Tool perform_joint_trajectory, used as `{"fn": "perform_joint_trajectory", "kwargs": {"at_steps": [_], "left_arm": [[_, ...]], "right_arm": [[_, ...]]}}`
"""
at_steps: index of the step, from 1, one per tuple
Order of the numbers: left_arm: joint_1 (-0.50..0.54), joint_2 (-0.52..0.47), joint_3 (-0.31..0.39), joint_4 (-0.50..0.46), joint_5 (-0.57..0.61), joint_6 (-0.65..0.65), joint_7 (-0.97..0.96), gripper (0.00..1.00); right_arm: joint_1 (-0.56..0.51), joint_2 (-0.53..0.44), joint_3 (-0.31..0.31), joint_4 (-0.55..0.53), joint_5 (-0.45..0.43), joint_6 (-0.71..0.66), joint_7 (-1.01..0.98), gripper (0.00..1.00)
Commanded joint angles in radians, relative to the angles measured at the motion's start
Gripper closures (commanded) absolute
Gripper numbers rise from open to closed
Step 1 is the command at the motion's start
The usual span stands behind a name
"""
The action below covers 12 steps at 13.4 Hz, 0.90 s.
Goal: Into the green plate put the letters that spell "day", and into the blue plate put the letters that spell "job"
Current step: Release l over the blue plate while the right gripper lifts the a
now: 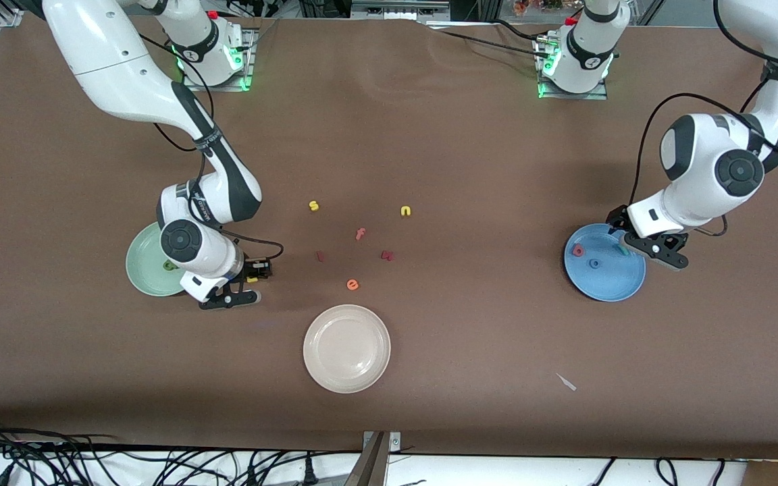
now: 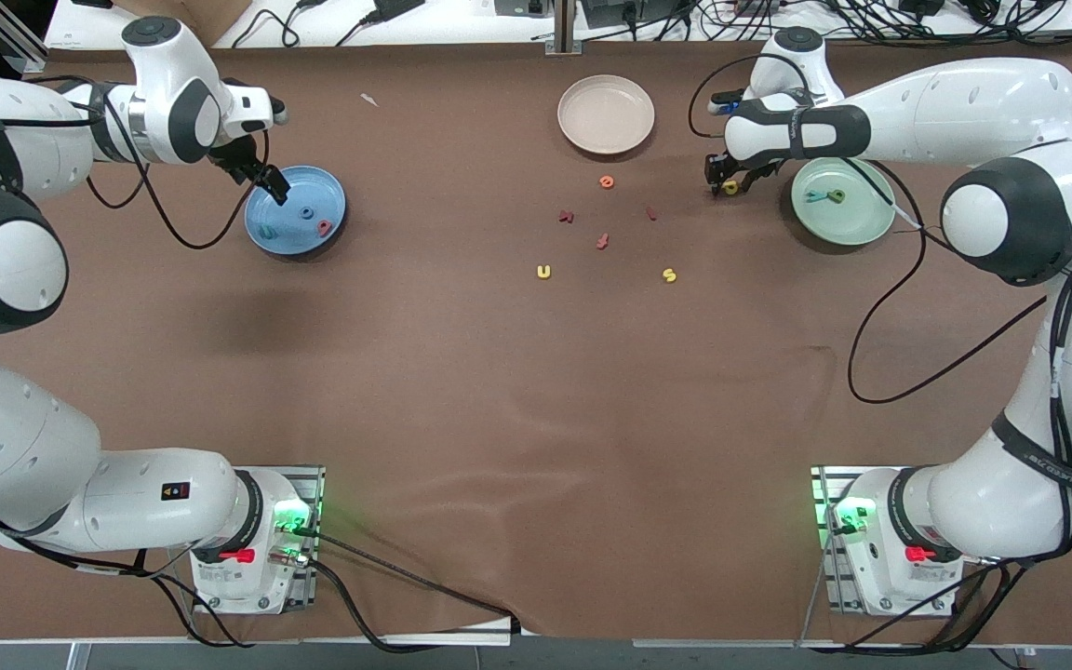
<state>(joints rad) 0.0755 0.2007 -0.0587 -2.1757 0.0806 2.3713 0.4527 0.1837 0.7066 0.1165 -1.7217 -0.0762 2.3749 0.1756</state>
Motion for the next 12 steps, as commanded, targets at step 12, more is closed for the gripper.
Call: {"fn": "perform_joint_trajectory", "kwargs": {"at_steps": [12], "left_arm": [[0.004, -0.36, -0.041, 0.456, -0.038, -0.78, -0.003, 0.0]], "right_arm": [[-0.006, -0.009, 0.009, 0.039, 0.004, -0.043, -0.01, 0.87]]}}
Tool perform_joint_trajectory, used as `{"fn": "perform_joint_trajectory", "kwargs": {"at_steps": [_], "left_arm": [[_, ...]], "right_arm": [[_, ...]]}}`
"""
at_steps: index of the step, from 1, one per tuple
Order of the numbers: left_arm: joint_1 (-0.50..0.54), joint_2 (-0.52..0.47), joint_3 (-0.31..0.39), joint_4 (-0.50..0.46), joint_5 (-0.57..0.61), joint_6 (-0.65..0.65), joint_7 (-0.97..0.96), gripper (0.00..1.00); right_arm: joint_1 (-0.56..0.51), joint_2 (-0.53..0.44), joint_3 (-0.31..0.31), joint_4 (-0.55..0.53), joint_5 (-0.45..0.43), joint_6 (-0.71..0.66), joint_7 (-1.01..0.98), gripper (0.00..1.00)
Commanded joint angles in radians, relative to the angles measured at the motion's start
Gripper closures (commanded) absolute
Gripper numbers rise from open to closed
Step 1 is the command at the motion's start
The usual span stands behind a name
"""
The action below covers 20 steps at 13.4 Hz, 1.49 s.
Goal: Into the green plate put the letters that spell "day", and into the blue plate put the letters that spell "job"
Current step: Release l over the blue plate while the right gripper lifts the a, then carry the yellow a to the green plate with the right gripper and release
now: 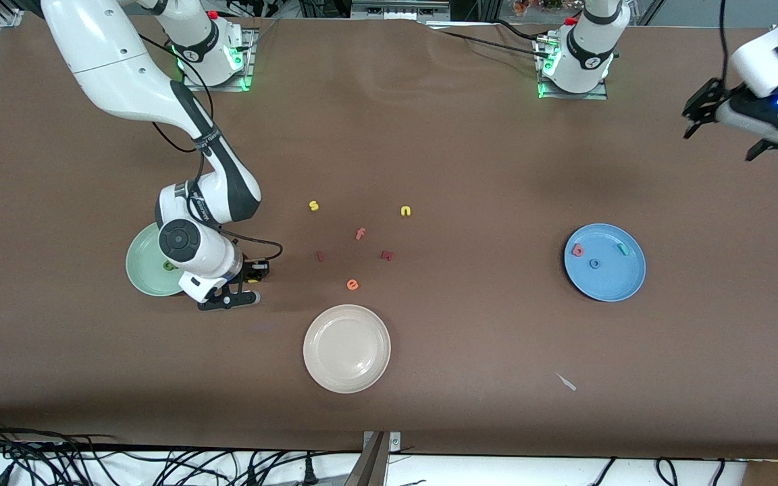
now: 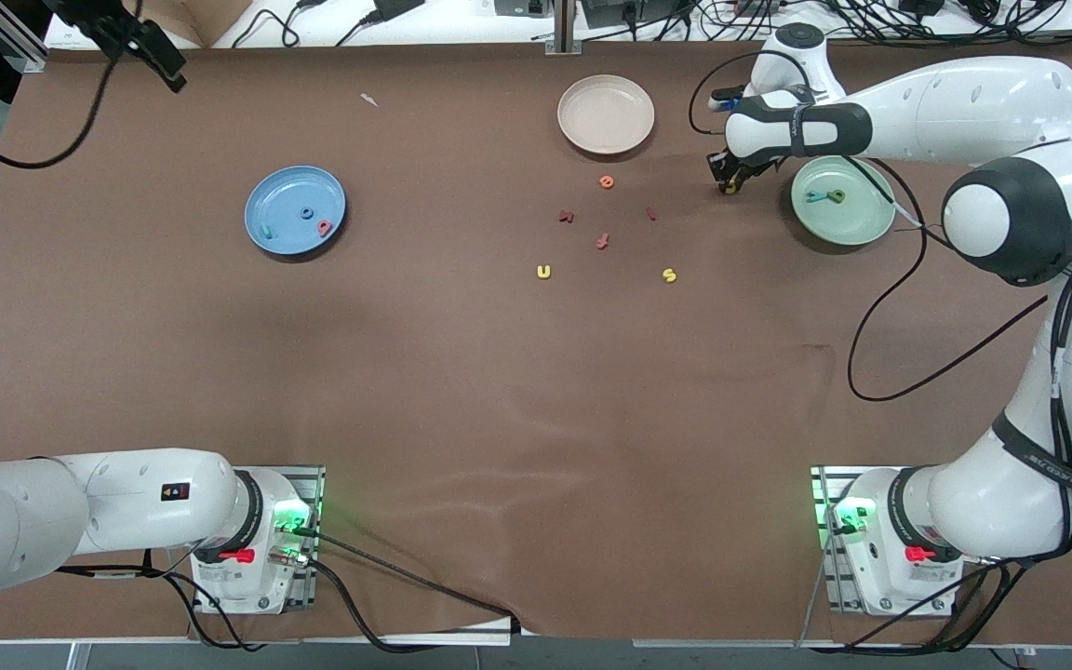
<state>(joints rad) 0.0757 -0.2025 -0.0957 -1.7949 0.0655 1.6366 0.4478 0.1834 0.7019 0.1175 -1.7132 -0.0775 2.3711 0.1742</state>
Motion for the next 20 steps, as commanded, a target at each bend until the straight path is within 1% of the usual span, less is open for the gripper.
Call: {"fn": "perform_joint_trajectory", "kwargs": {"at_steps": [1, 3, 6, 8, 9, 11, 12, 13, 14, 15, 16, 18, 20], "left_arm": [[0.003, 0.063, -0.006, 0.084, -0.024, -0.047, 0.0, 0.0], [0.002, 0.077, 0.008, 0.098, -0.059, -0.047, -0.001, 0.0], [-0.017, 0.087, 0.053, 0.109, -0.066, -0.067, -0.014, 0.0], [-0.057, 0.09, 0.051, 0.123, -0.058, -0.086, -0.149, 0.0], [-0.065, 0.09, 0.047, 0.127, -0.056, -0.087, -0.194, 0.0], [-0.073, 0.089, 0.048, 0.127, -0.058, -0.095, -0.213, 0.0], [-0.074, 0.089, 0.047, 0.127, -0.058, -0.101, -0.263, 0.0], [-0.076, 0.087, 0.045, 0.127, -0.061, -0.107, -0.315, 0.0], [-0.077, 0.087, 0.045, 0.127, -0.061, -0.109, -0.334, 0.0], [-0.079, 0.089, 0.044, 0.127, -0.062, -0.11, -0.336, 0.0], [-0.079, 0.09, 0.044, 0.127, -0.062, -0.112, -0.337, 0.0], [-0.08, 0.089, 0.033, 0.129, -0.062, -0.113, -0.337, 0.0], [-0.082, 0.09, 0.028, 0.131, -0.062, -0.113, -0.339, 0.0]], "right_arm": [[-0.008, -0.011, 0.007, 0.05, 0.005, -0.086, -0.01, 0.87], [-0.025, -0.065, 0.004, 0.056, 0.005, -0.176, -0.021, 0.87], [-0.027, -0.128, -0.048, 0.04, 0.007, -0.265, -0.085, 0.87], [-0.027, -0.169, -0.088, 0.011, 0.007, -0.294, -0.151, 0.87], [-0.027, -0.177, -0.107, -0.002, 0.007, -0.302, -0.171, 0.87], [-0.031, -0.168, -0.146, -0.016, 0.007, -0.302, -0.217, 0.87], [-0.054, -0.157, -0.151, -0.016, 0.007, -0.302, -0.231, 0.87], [-0.077, -0.144, -0.151, -0.016, 0.007, -0.302, -0.234, 0.82], [-0.087, -0.139, -0.151, -0.016, 0.008, -0.303, -0.231, 0.44], [-0.087, -0.14, -0.151, -0.011, 0.011, -0.303, -0.217, 0.0], [-0.082, -0.145, -0.147, -0.005, 0.024, -0.309, -0.216, 0.0], [-0.068, -0.151, -0.144, 0.029, 0.028, -0.366, -0.211, 0.0], [-0.065, -0.156, -0.136, 0.053, 0.054, -0.412, -0.211, 0.0]]}}
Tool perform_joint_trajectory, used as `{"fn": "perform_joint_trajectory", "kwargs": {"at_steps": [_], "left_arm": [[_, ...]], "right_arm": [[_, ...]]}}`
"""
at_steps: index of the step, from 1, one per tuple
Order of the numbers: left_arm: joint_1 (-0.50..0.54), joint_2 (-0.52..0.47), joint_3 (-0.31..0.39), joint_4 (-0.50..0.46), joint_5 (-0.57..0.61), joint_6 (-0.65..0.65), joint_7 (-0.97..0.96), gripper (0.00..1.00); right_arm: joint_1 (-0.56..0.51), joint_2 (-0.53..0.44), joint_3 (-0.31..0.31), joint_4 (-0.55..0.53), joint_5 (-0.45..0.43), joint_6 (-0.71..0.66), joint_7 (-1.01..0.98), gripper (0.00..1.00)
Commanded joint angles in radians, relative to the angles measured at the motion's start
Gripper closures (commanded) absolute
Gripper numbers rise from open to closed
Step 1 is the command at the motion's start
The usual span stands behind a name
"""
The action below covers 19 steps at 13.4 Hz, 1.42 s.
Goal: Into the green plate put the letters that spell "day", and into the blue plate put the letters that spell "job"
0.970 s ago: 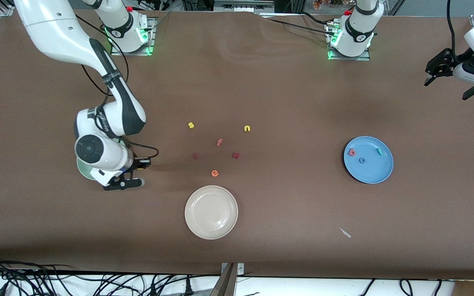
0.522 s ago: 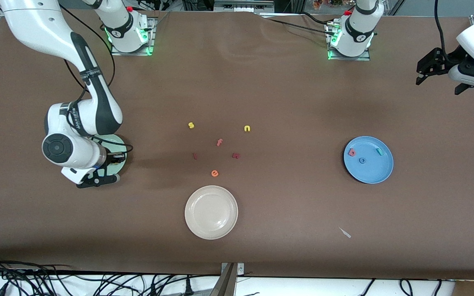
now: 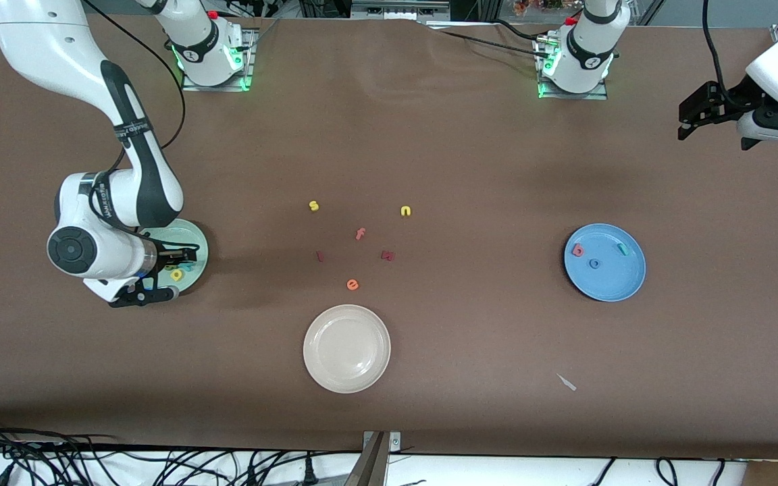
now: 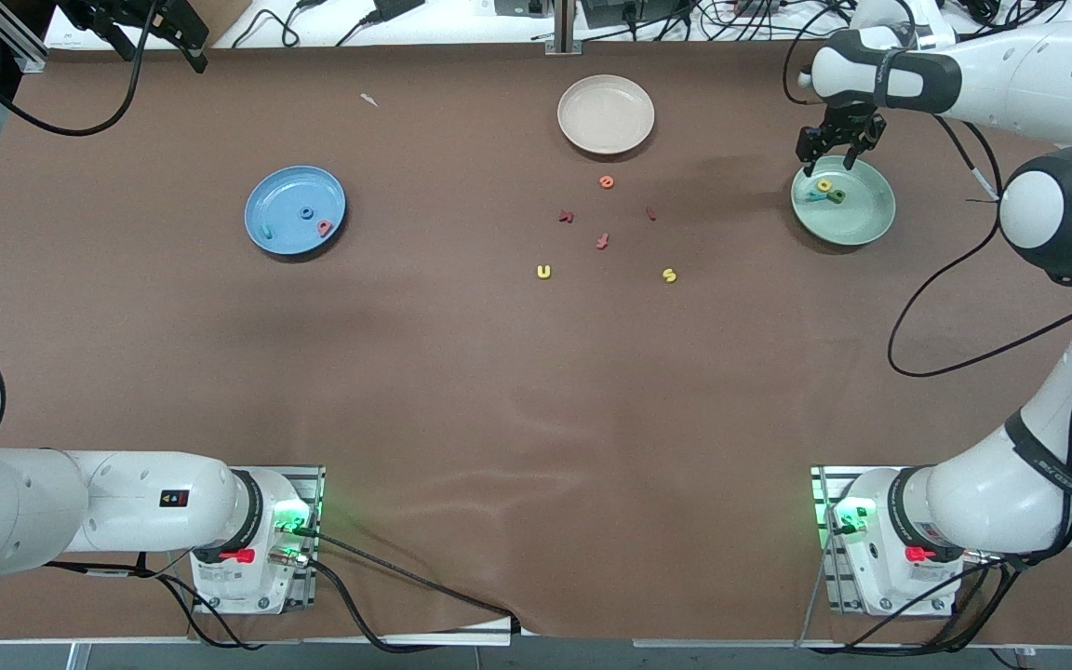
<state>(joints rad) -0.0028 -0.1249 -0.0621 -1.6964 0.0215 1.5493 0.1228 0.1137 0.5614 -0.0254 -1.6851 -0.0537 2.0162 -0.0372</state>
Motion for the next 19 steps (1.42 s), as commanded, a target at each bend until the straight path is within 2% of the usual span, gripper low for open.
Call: {"fn": "perform_joint_trajectory", "kwargs": {"at_steps": [1, 4, 6, 8, 12, 14, 16, 18, 19], "left_arm": [[-0.003, 0.013, -0.005, 0.032, -0.018, -0.026, -0.014, 0.0], [0.006, 0.024, -0.002, 0.056, -0.02, -0.025, -0.012, 0.0], [0.01, 0.077, -0.001, 0.118, -0.018, -0.031, -0.012, 0.0], [0.01, 0.083, 0.001, 0.121, -0.02, -0.031, -0.008, 0.0], [0.01, 0.083, 0.001, 0.123, -0.02, -0.032, -0.008, 0.0], [0.012, 0.083, 0.001, 0.123, -0.02, -0.034, -0.008, 0.0], [0.01, 0.083, 0.001, 0.123, -0.02, -0.034, -0.008, 0.0], [0.01, 0.083, -0.001, 0.124, -0.02, -0.034, -0.008, 0.0], [0.01, 0.083, 0.001, 0.124, -0.02, -0.034, -0.006, 0.0]], "right_arm": [[0.004, -0.024, 0.019, 0.034, 0.037, -0.074, 0.002, 0.0], [0.004, -0.063, 0.054, 0.065, 0.035, -0.181, 0.039, 0.0], [0.004, -0.074, 0.071, 0.125, 0.035, -0.293, 0.049, 0.0], [0.006, -0.086, 0.074, 0.18, 0.035, -0.403, 0.053, 0.0], [0.038, -0.152, 0.078, 0.189, 0.035, -0.464, 0.053, 0.0], [0.06, -0.214, 0.074, 0.193, 0.04, -0.504, 0.084, 0.0], [0.049, -0.32, 0.094, 0.124, 0.041, -0.493, 0.174, 0.0], [-0.043, -0.42, 0.189, 0.062, 0.041, -0.433, 0.163, 0.0], [-0.051, -0.463, 0.202, 0.061, 0.041, -0.436, 0.163, 0.0]]}}
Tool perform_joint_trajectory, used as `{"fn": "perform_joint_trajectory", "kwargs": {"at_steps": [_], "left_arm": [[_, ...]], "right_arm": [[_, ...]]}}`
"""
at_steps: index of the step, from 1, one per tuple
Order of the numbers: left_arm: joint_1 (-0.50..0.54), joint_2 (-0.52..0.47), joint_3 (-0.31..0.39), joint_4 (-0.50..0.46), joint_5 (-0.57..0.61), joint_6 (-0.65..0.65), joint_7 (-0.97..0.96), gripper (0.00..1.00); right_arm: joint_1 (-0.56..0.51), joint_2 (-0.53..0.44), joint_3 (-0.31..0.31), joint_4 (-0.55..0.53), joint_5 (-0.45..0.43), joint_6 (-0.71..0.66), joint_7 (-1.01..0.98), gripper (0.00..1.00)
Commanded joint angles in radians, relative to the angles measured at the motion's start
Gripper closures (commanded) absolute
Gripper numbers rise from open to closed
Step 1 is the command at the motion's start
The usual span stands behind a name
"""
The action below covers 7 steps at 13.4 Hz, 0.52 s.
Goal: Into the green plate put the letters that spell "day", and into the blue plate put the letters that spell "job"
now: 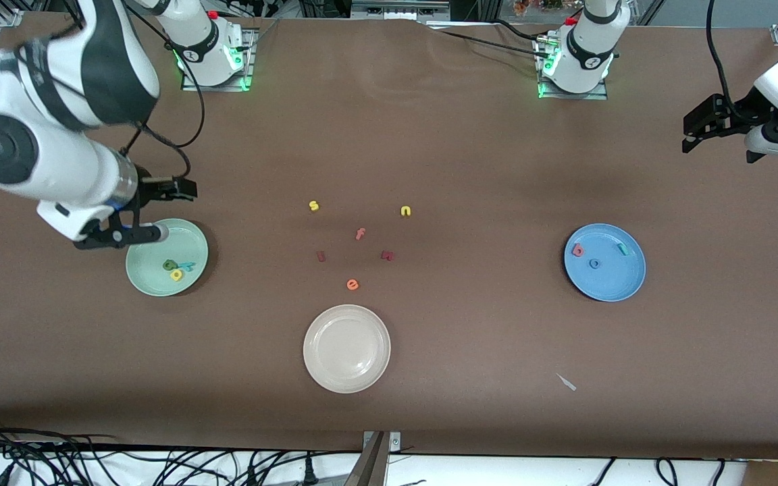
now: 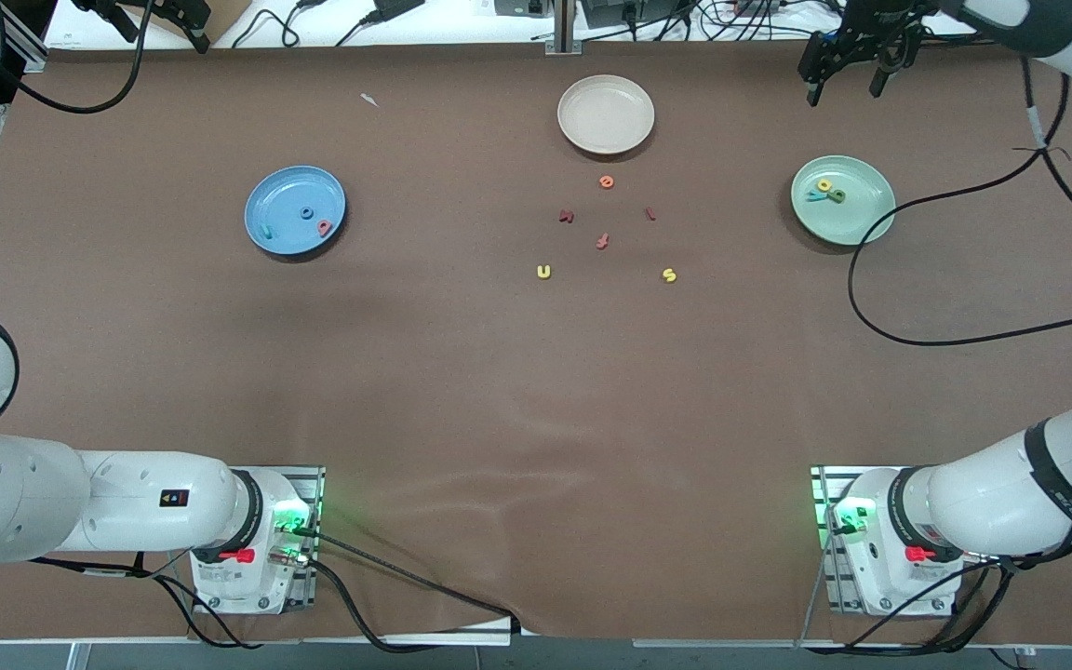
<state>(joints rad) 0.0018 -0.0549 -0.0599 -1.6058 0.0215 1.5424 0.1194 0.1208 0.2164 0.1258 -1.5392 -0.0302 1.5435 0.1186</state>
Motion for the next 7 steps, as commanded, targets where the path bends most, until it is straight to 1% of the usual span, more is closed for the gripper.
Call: {"fn": "perform_joint_trajectory", "kwargs": {"at_steps": [1, 3, 5, 7], "left_arm": [[0.006, 0.013, -0.001, 0.032, -0.02, -0.027, -0.004, 0.0], [0.012, 0.015, 0.002, 0.032, -0.02, -0.027, -0.004, 0.0], [0.029, 0.015, 0.002, 0.032, -0.02, -0.027, -0.001, 0.0], [0.037, 0.018, 0.002, 0.032, -0.02, -0.025, 0.0, 0.0]], "right_arm": [[-0.067, -0.162, 0.051, -0.079, 0.018, 0.034, 0.009, 0.0], [-0.069, -0.209, 0.038, -0.078, 0.015, 0.027, 0.013, 0.0], [-0.058, -0.219, -0.04, -0.076, 0.027, 0.009, 0.016, 0.0], [-0.058, -0.223, -0.096, -0.076, 0.068, -0.002, 0.016, 0.0]]}}
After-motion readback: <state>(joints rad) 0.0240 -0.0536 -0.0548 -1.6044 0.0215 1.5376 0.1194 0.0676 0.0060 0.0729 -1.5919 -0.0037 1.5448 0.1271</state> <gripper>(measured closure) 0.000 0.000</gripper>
